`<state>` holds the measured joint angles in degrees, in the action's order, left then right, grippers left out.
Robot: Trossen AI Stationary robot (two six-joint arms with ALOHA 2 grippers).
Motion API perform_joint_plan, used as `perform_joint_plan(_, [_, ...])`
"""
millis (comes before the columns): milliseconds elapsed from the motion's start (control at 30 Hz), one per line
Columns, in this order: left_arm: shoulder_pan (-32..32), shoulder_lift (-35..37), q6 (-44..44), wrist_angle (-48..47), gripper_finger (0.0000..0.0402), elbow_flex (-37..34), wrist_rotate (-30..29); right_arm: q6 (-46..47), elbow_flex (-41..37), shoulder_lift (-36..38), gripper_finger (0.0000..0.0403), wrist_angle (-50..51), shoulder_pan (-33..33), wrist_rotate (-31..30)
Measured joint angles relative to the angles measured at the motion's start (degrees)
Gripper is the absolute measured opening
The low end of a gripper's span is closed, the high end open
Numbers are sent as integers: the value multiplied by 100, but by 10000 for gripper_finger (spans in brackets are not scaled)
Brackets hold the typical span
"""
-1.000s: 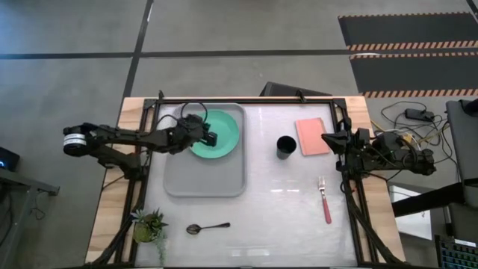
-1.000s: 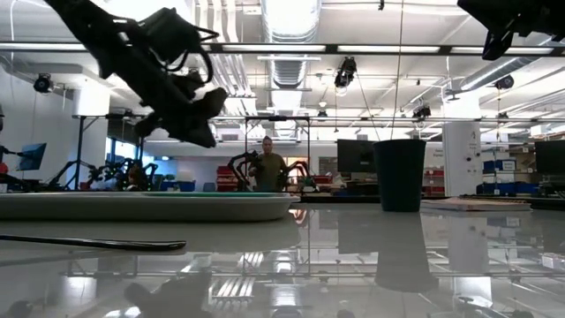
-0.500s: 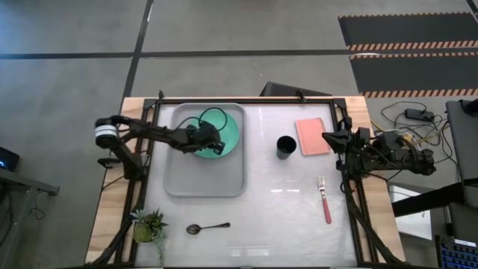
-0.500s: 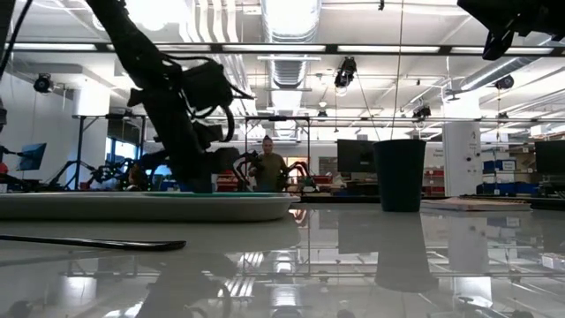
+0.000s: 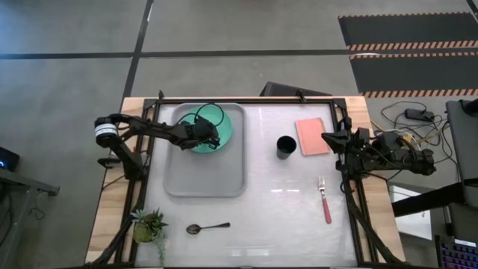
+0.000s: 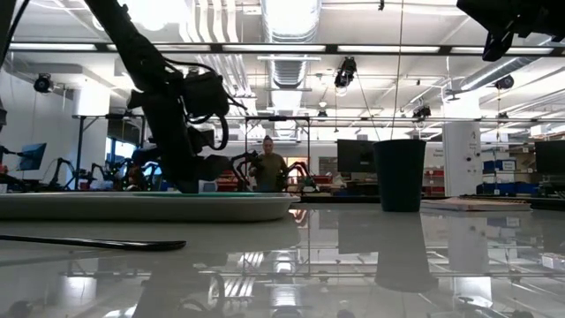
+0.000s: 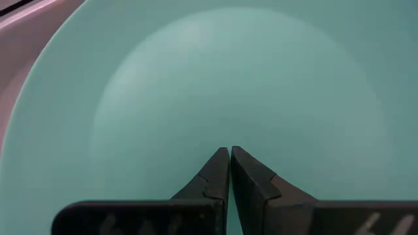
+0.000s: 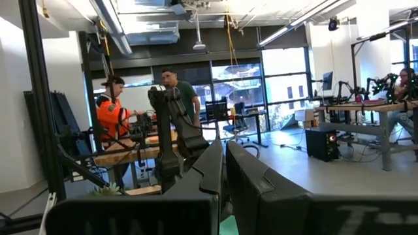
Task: Pick and place plate/cup/fork/spoon on tray
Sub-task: Put the light green plate on the gray serving tray, then put the black cup on the bottom side of the light green plate on the gray serving tray
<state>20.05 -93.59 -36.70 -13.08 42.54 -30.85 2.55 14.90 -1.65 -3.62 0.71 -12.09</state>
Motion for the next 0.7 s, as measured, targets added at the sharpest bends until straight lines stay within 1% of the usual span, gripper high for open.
perform_joint_plan(167, [-4,239,233,43,0,-12,-1,-13,0,0,9,2,1,1])
perform_joint_plan(400, [-148,1077,649,98,0,-22,-117,118,0,-4,9,74,0,-3])
perform_joint_plan(533, [-482,1612,1188,289,0,-47,-120,389,2,-158,9,73,1,-10])
perform_joint_plan(633, [-841,1973,1553,612,0,-65,-118,516,4,-465,9,49,0,-65])
perform_joint_plan(700, [-1092,2172,1887,850,0,-78,-123,639,7,-745,9,-34,0,-225])
